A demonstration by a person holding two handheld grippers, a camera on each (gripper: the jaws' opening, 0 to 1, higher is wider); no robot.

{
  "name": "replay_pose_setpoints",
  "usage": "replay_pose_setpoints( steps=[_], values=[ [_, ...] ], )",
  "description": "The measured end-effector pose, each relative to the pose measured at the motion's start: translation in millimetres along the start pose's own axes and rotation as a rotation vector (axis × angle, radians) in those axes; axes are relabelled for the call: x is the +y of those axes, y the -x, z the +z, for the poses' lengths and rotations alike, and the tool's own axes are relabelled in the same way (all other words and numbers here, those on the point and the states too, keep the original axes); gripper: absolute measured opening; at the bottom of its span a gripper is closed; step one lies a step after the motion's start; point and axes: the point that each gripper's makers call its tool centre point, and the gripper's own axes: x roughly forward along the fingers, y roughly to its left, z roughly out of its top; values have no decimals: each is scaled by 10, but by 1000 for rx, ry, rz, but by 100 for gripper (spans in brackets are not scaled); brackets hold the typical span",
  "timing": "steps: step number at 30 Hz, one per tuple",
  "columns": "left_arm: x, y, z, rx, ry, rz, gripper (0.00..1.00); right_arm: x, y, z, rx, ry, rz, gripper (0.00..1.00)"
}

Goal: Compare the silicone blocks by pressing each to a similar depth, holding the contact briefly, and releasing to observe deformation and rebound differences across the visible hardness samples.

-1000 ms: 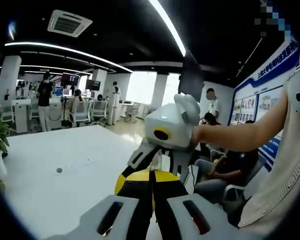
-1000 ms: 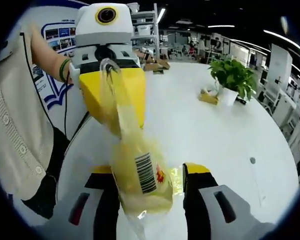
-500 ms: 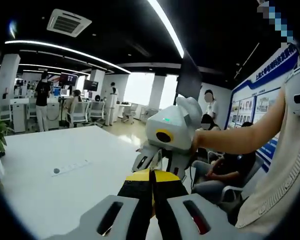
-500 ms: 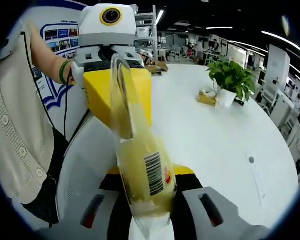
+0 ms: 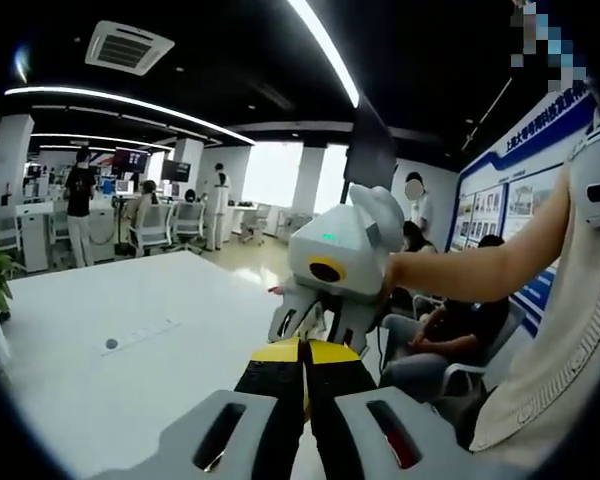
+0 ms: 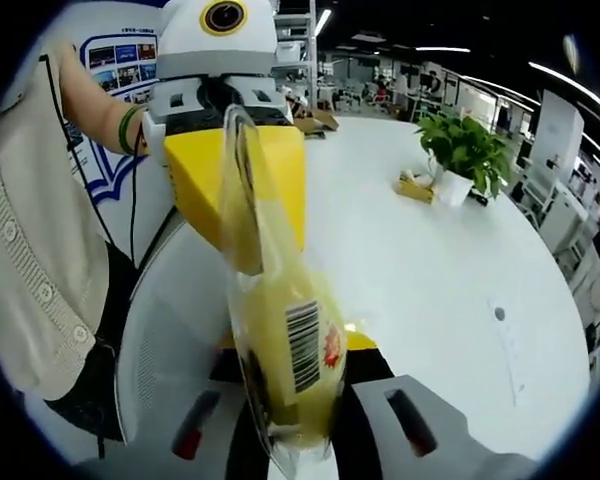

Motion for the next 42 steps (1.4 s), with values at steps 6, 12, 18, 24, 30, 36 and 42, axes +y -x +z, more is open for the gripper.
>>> replay_pose_setpoints(
  steps=[6,12,18,24,30,36,42],
  values=[
    [-51,-7,-12,14,-29,-1,0,20,9,-18,10,-4,-1,11],
    [-88,-14,-11,20,-40,1,0,35,26,-22,13,-1,-3,12],
    [-115,-16,-15,24,-48,0,0,68,33,-35,15,-15,6,12],
    [-133,-19,-17,26,-51,0,0,85,40,-45,18,-15,6,12],
    [-152,-34,-40,38,-63,0,0,111,38,-83,34,-28,27,12],
    [-165,-53,-64,50,-72,0,0,116,35,-121,39,-12,28,12],
    [-174,-63,-64,47,-66,-3,0,98,45,-133,32,-4,20,13]
  ],
)
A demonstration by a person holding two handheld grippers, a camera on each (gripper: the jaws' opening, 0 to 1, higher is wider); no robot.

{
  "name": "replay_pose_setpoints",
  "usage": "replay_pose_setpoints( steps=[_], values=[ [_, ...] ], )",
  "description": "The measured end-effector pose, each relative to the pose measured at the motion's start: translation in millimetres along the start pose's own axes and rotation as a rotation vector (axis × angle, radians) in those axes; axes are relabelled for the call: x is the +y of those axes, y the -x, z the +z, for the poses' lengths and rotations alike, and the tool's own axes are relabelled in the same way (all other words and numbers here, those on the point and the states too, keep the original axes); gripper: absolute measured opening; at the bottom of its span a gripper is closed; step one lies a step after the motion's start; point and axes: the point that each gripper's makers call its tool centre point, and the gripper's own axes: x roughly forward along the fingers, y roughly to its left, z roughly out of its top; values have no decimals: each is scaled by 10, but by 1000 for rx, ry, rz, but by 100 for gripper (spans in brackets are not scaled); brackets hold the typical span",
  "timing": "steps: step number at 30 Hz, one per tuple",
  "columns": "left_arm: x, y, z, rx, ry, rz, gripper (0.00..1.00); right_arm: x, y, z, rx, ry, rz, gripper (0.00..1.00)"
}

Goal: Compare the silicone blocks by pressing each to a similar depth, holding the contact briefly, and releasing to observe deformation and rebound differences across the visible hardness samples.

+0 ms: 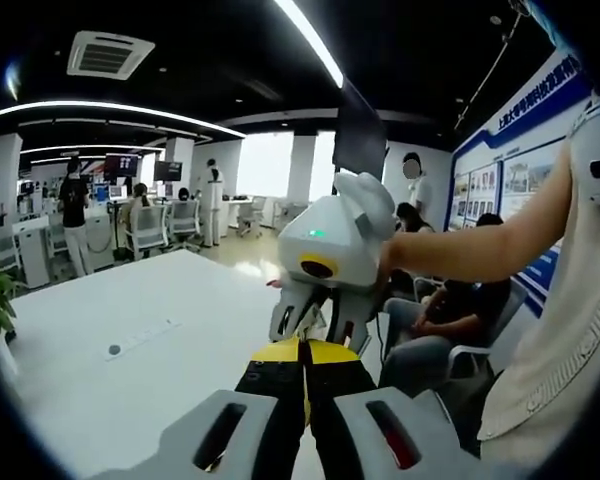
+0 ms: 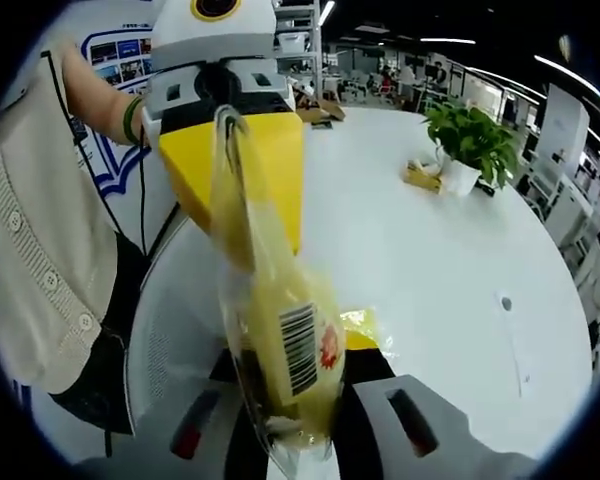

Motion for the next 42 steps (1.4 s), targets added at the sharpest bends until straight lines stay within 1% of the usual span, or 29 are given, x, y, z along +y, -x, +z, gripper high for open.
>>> replay_pose_setpoints(
  steps=[6,7,8,10,11,15,21,26,36,42],
  values=[
    [-9,0,33,-20,26,-2,0,-1,21,25,-26,0,-16,16],
    [-9,0,36,-21,27,-2,0,13,24,24,-30,-27,-8,16],
    [-10,-2,39,-23,25,-2,0,10,27,26,-33,-31,-11,17],
    [-16,-8,44,-21,20,-1,0,8,30,24,-39,-26,-17,18],
    [-20,-11,47,-23,19,-4,0,-7,39,31,-50,-13,-32,18],
    [-27,-17,53,-24,41,-14,0,-12,45,33,-58,-2,-41,20],
    [-25,-16,27,-17,51,-15,0,6,14,35,-69,1,-44,22],
    [-10,1,-3,-11,65,-12,0,5,-21,45,-71,13,-47,23],
    [38,33,-27,-25,96,4,0,-16,-64,68,-72,29,-51,27],
    [44,40,-69,-23,113,11,0,-24,-103,31,-61,29,-44,29]
  ],
)
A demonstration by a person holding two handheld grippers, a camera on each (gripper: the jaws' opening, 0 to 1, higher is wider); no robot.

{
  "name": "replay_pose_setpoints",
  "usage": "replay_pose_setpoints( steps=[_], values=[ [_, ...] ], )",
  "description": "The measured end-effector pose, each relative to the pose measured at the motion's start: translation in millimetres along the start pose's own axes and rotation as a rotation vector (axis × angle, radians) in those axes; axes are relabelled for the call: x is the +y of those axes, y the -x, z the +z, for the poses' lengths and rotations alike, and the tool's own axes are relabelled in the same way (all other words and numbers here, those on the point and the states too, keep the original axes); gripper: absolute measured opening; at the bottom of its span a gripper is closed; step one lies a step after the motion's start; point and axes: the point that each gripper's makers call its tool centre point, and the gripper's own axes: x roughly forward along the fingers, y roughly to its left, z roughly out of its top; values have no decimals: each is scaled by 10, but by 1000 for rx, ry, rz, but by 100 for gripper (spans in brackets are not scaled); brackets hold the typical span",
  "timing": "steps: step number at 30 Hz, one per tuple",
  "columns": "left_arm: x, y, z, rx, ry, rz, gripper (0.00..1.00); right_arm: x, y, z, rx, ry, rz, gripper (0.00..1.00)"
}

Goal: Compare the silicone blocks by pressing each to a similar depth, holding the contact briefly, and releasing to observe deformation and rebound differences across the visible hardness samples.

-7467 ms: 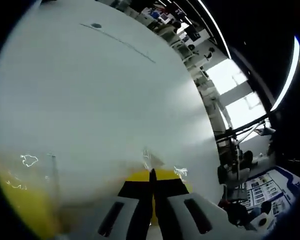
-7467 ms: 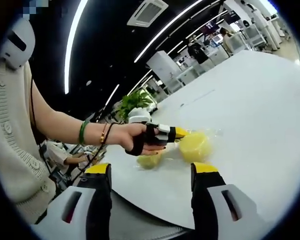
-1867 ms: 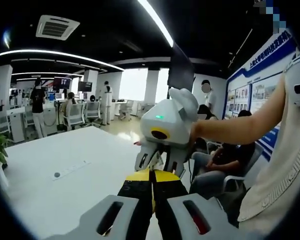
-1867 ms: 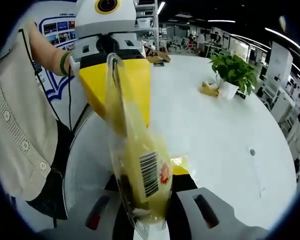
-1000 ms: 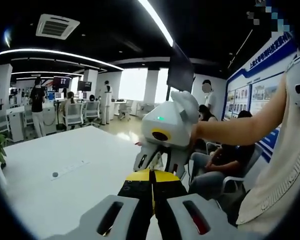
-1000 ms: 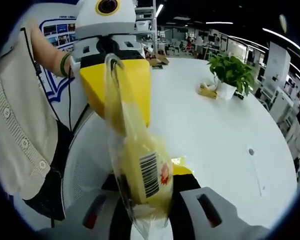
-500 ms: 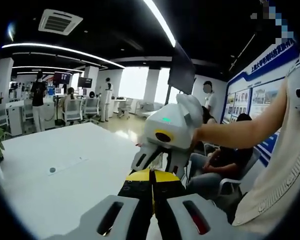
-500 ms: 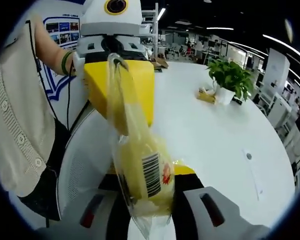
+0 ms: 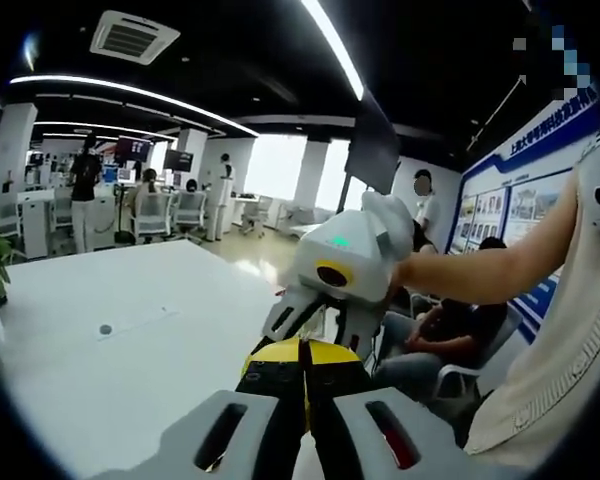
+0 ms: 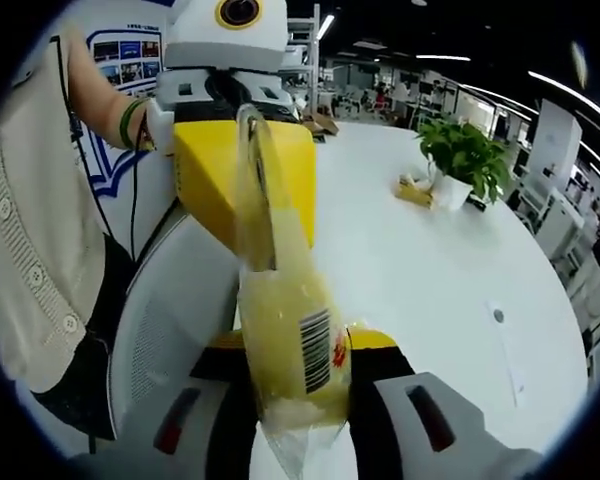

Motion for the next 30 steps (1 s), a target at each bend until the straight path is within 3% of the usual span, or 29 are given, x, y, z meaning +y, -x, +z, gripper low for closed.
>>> replay_pose_setpoints(
  steps=[9,15,17,20,30],
  values=[
    [54,-21,-71,10,32,9,0,1,-60,-69,18,-26,11,31],
    [108,-99,-213,36,74,19,0,-1,-17,-159,0,-61,-9,36],
    [126,-126,-263,45,71,26,0,5,45,-209,-2,-72,-33,40],
    [155,-167,-348,63,85,28,0,45,190,-272,-56,-135,-85,49],
    [271,-406,-557,106,150,38,0,230,746,-734,-222,-302,-328,57]
  ],
)
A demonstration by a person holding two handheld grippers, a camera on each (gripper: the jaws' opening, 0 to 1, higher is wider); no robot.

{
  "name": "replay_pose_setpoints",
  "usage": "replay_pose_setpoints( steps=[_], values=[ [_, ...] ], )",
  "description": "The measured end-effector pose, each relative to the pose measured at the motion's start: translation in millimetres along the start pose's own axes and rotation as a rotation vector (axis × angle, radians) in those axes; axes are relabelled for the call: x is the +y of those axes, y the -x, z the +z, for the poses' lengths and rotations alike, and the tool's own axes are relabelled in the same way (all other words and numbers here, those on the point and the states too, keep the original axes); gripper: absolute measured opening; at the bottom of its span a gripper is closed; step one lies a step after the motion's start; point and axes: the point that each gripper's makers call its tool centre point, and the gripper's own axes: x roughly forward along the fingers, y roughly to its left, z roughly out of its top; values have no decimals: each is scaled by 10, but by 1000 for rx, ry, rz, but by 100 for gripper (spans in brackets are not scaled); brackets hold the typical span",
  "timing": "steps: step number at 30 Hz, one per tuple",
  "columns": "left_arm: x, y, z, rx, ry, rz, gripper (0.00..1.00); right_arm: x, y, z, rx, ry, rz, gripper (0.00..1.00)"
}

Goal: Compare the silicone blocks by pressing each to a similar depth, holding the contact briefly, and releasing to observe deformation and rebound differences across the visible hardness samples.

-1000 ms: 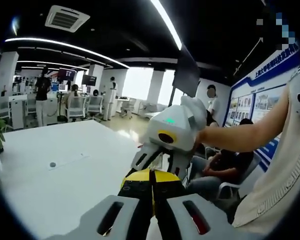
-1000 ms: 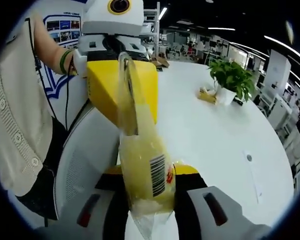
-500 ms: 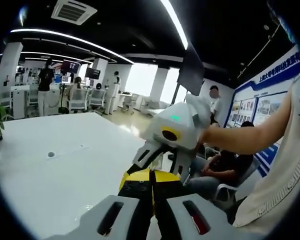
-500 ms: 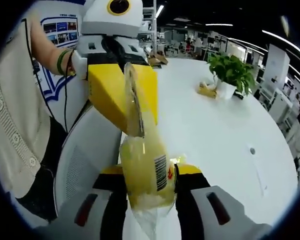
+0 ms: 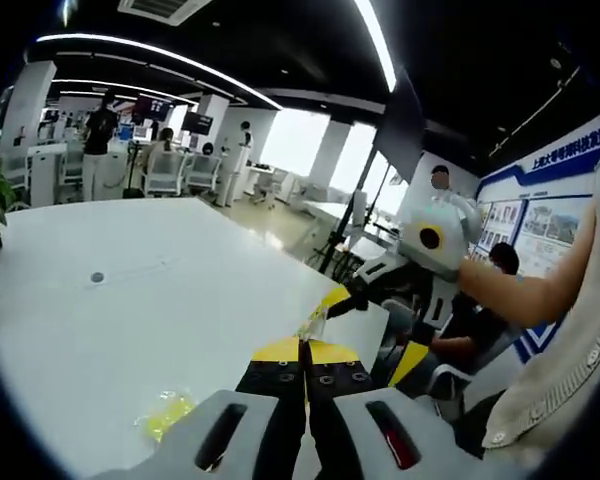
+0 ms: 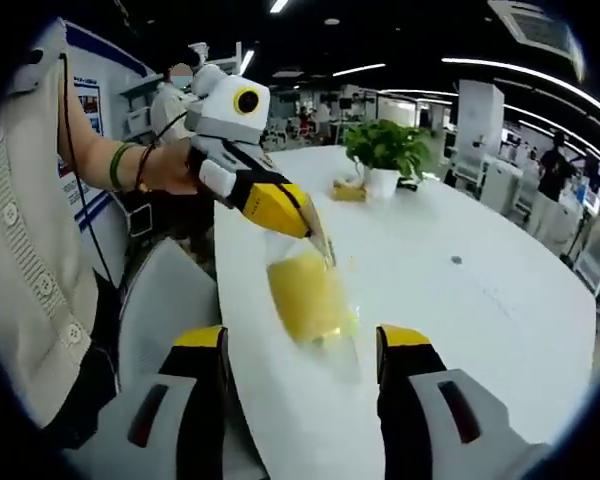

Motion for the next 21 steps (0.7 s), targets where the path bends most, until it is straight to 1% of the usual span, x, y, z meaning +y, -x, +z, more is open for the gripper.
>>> replay_pose_setpoints(
  steps=[2,3,4,5,6,7,8,9,11,12,13,14,15,17,18,19,20,21],
  values=[
    [23,-65,-15,-1,17,3,0,-29,94,-69,-25,-22,-50,58],
    [29,-101,-28,2,26,0,0,-42,168,-134,-30,-41,-89,59],
    [40,-151,-40,-2,60,0,0,-45,213,-160,-34,-27,-113,59],
    [39,-188,-49,-5,76,-10,0,-61,291,-196,-44,-15,-156,60],
    [70,-239,-68,1,68,3,0,-63,329,-201,-58,-28,-180,62],
    [74,-279,-85,7,66,7,0,-50,389,-209,-88,-61,-202,64],
    [68,-344,-115,16,68,5,0,-57,431,-225,-103,-82,-219,66],
    [76,-390,-135,19,70,9,0,-83,497,-246,-128,-113,-254,68],
    [83,-511,-198,28,80,6,0,-69,540,-279,-142,-159,-263,70],
    [92,-574,-231,29,103,4,0,-38,580,-322,-145,-221,-260,70],
    [88,-624,-259,31,122,-2,0,-34,621,-317,-173,-245,-267,70],
    [103,-699,-291,29,134,2,0,-37,637,-313,-185,-248,-272,70],
    [101,-726,-306,31,142,0,0,-37,681,-335,-194,-253,-278,70],
    [95,-858,-374,39,162,-9,0,-59,741,-429,-177,-265,-296,70],
    [76,-935,-414,42,189,-22,0,-79,774,-494,-164,-271,-302,69],
    [73,-960,-426,42,198,-25,0,-91,794,-535,-155,-281,-302,68],
    [69,-1030,-455,37,223,-33,0,-111,823,-596,-145,-295,-304,68],
    [60,-1103,-488,31,269,-48,0,-131,843,-625,-143,-296,-309,68]
  ],
)
